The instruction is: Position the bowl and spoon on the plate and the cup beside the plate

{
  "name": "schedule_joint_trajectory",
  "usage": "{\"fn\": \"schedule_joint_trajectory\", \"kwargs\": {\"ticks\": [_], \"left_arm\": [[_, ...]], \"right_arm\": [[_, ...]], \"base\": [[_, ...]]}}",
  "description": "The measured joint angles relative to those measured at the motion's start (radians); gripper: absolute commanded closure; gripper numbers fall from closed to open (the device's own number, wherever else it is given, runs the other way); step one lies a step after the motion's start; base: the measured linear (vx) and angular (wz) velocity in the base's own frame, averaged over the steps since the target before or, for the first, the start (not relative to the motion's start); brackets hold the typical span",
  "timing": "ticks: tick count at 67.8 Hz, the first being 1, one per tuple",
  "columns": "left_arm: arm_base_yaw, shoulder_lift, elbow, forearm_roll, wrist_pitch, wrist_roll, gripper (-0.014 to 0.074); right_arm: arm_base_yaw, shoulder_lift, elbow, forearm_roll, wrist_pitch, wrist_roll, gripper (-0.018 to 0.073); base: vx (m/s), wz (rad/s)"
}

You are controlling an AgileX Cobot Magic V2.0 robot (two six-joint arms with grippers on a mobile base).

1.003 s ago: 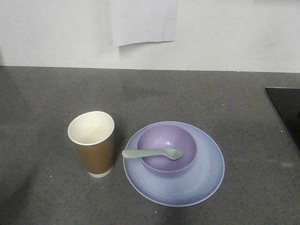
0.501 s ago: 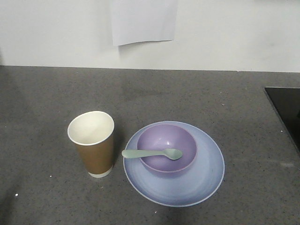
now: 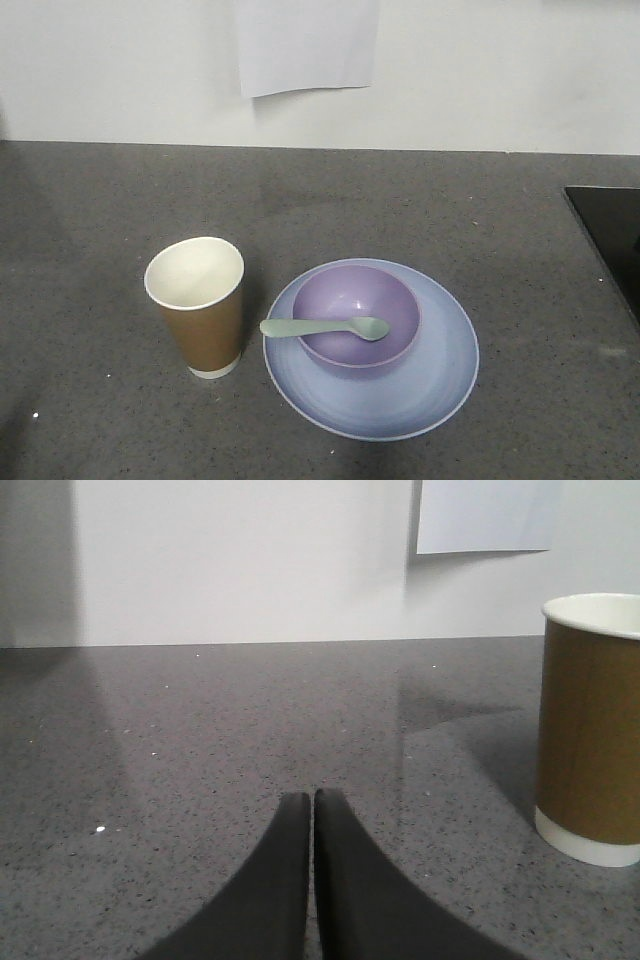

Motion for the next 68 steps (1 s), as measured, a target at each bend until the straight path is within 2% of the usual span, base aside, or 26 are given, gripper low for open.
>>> {"fn": "schedule_joint_trajectory", "kwargs": {"ticks": [9, 13, 19, 68], "left_arm": [[0.000, 0.000, 0.000, 0.192, -0.001, -0.227, 0.0604], [0.000, 0.000, 0.000, 0.241, -0.001, -0.287, 0.0604], [0.000, 0.000, 0.000, 0.268, -0.001, -0.342, 0.0604], [0.000, 0.000, 0.000, 0.279, -0.001, -0.366, 0.0604]], "right_arm": [[0.000, 0.000, 0.000, 0.000, 0.000, 0.000, 0.0562], [0.000, 0.000, 0.000, 0.000, 0.000, 0.000, 0.0562], [0.000, 0.000, 0.000, 0.000, 0.000, 0.000, 0.0562], [0.000, 0.000, 0.000, 0.000, 0.000, 0.000, 0.0562]], "base": [[0.00, 0.00], [0.00, 0.00], [0.00, 0.00], [0.00, 0.00]]}}
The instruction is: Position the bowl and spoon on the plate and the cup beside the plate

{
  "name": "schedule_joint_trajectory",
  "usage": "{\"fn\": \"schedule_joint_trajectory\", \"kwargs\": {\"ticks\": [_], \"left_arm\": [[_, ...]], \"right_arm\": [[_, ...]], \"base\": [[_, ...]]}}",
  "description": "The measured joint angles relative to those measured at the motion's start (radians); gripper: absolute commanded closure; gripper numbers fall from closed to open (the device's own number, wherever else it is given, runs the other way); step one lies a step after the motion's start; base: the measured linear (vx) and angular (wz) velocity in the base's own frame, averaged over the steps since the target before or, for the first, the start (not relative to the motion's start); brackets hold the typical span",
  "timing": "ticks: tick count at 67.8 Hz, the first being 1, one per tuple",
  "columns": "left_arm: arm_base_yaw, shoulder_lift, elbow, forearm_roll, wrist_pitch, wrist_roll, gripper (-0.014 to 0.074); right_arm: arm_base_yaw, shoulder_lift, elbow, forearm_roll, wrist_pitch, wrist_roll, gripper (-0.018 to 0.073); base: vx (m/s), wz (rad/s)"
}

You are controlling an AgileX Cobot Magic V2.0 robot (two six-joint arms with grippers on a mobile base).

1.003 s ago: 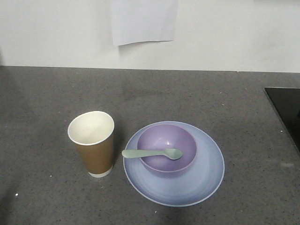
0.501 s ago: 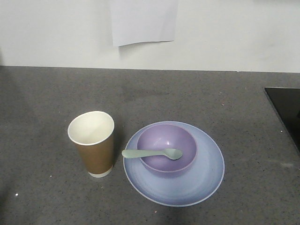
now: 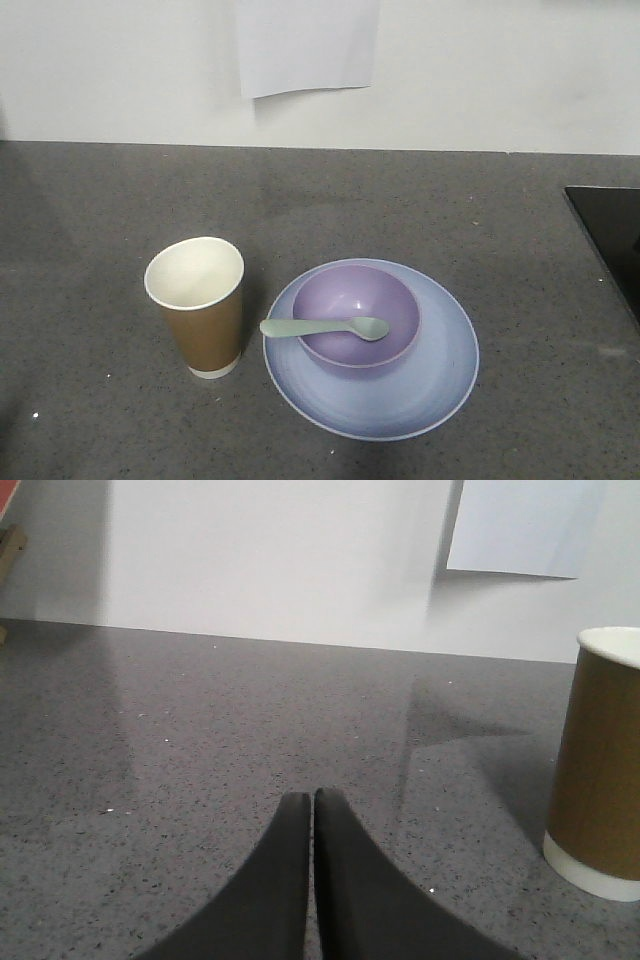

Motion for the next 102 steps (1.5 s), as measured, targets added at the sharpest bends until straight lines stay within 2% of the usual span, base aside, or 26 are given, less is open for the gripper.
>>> {"fn": "schedule_joint_trajectory", "kwargs": {"ticks": [22, 30, 52, 64, 69, 78, 89, 102], "left_arm": [[0.000, 0.000, 0.000, 0.000, 0.000, 0.000, 0.0604], [0.000, 0.000, 0.000, 0.000, 0.000, 0.000, 0.0604], [0.000, 0.000, 0.000, 0.000, 0.000, 0.000, 0.0603], [0.000, 0.000, 0.000, 0.000, 0.000, -0.001, 0.0603], [0.000, 0.000, 0.000, 0.000, 0.000, -0.001, 0.0603], [0.000, 0.000, 0.000, 0.000, 0.000, -0.001, 0.0603], [0.000, 0.000, 0.000, 0.001, 0.000, -0.002, 0.0604], [0.000, 0.000, 0.000, 0.001, 0.000, -0.002, 0.0604]], "right_arm": [[0.000, 0.000, 0.002, 0.002, -0.003, 0.000, 0.0562], [0.000, -0.012, 0.068, 0.006, -0.056, 0.000, 0.0562], [0.000, -0.159, 0.642, 0.023, -0.464, -0.007, 0.0562], [-0.003, -0.293, 0.902, 0.072, -0.655, -0.007, 0.0562], [-0.039, -0.355, 0.973, 0.126, -0.712, -0.007, 0.0562], [-0.151, -0.458, 1.053, 0.185, -0.740, -0.007, 0.0562], [-0.263, -0.570, 1.110, 0.199, -0.748, 0.011, 0.0562], [-0.367, -0.585, 1.149, 0.202, -0.756, 0.098, 0.0562]], "base": [[0.00, 0.00], [0.00, 0.00], [0.00, 0.00], [0.00, 0.00], [0.00, 0.00], [0.00, 0.00], [0.00, 0.00], [0.00, 0.00]]}}
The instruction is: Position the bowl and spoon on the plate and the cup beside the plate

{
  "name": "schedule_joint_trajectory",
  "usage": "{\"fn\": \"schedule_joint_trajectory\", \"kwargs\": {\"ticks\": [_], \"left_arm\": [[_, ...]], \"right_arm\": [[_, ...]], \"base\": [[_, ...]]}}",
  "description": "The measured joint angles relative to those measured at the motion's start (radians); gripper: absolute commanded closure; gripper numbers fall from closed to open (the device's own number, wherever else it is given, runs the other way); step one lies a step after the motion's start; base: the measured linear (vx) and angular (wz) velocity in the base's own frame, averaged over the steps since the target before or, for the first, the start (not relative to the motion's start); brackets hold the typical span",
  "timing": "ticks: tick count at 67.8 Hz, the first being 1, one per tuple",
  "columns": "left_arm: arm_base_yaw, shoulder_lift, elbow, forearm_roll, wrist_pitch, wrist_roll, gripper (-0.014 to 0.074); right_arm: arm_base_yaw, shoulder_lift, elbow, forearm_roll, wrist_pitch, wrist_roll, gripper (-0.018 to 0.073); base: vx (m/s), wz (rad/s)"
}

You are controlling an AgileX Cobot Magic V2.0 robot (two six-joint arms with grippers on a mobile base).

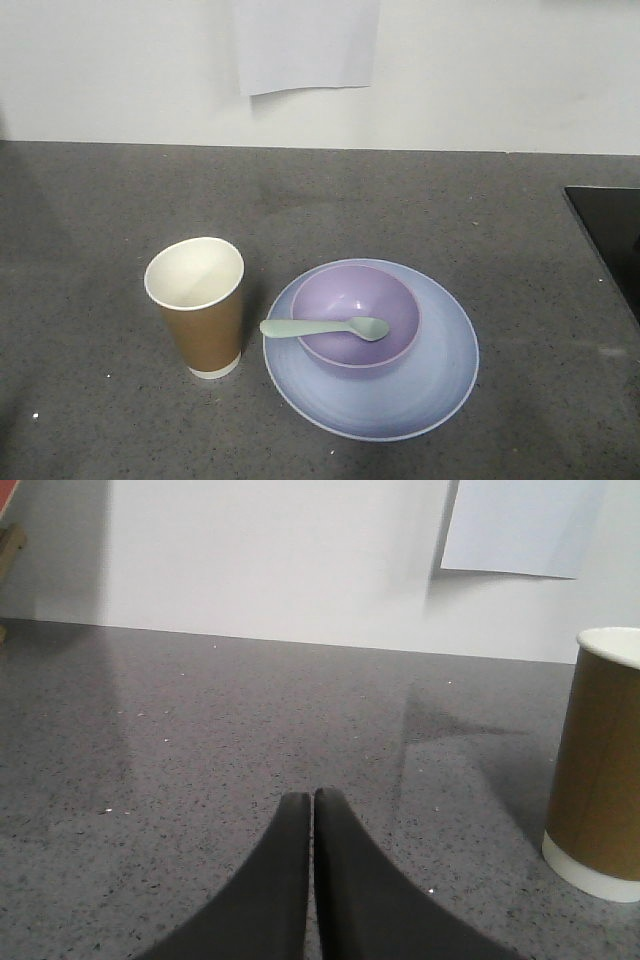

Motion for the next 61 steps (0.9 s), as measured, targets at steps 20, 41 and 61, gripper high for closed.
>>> {"fn": "schedule_joint_trajectory", "kwargs": {"ticks": [20, 41, 61], "left_arm": [[0.000, 0.000, 0.000, 0.000, 0.000, 0.000, 0.0604], [0.000, 0.000, 0.000, 0.000, 0.000, 0.000, 0.0604], [0.000, 0.000, 0.000, 0.000, 0.000, 0.000, 0.0604]], "right_arm": [[-0.013, 0.000, 0.000, -0.080, -0.019, 0.018, 0.0562], [-0.013, 0.000, 0.000, -0.126, -0.009, 0.018, 0.0562], [-0.013, 0.000, 0.000, -0.129, -0.009, 0.006, 0.0562]], "base": [[0.00, 0.00], [0.00, 0.00], [0.00, 0.00]]}}
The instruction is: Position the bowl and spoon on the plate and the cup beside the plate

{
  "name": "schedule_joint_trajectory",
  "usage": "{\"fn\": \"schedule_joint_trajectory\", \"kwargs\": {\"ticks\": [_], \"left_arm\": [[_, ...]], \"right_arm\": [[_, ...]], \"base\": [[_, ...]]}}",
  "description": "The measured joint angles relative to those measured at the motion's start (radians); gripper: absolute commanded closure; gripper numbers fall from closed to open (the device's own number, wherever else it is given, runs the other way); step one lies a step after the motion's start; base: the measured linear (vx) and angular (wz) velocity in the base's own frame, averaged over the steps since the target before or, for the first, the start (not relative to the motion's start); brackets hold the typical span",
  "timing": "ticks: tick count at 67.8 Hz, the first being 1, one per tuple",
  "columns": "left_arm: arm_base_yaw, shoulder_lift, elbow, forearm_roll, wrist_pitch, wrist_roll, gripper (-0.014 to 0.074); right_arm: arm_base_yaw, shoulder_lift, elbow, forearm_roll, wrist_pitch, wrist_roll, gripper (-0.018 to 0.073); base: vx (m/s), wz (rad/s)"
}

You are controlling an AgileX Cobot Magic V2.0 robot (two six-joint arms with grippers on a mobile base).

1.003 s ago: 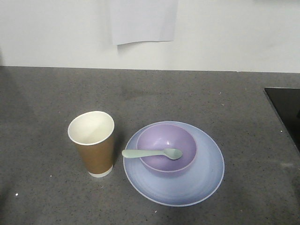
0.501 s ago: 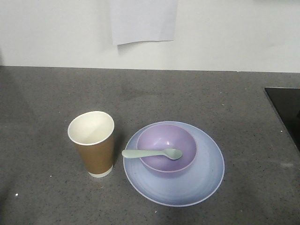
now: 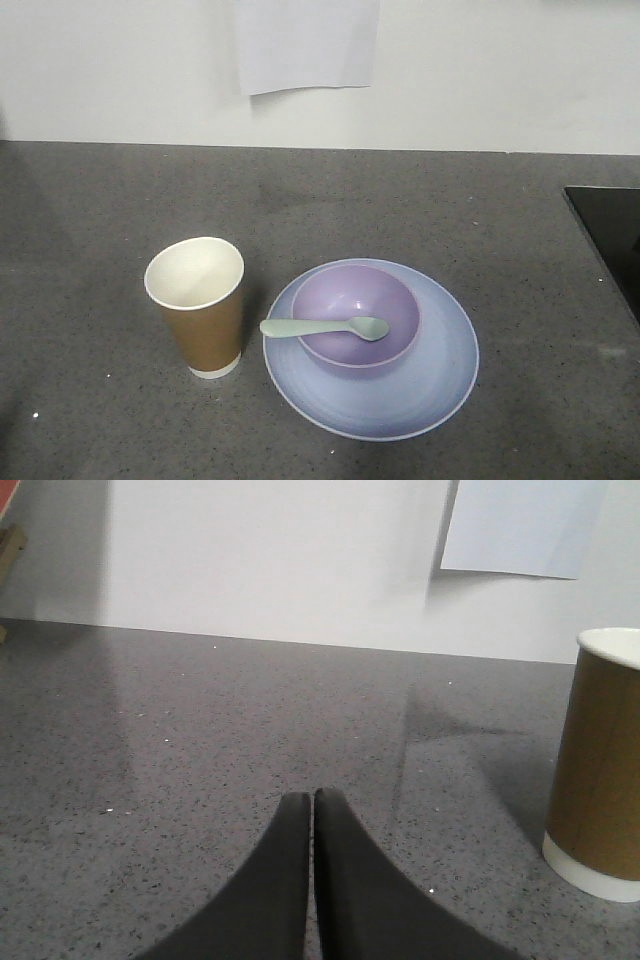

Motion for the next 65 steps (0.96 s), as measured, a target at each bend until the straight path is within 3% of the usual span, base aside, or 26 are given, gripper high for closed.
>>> {"fn": "schedule_joint_trajectory", "kwargs": {"ticks": [65], "left_arm": [[0.000, 0.000, 0.000, 0.001, 0.000, 0.000, 0.0604]], "right_arm": [[0.000, 0.000, 0.000, 0.000, 0.001, -0.006, 0.0562]], "base": [[0.00, 0.00]]}}
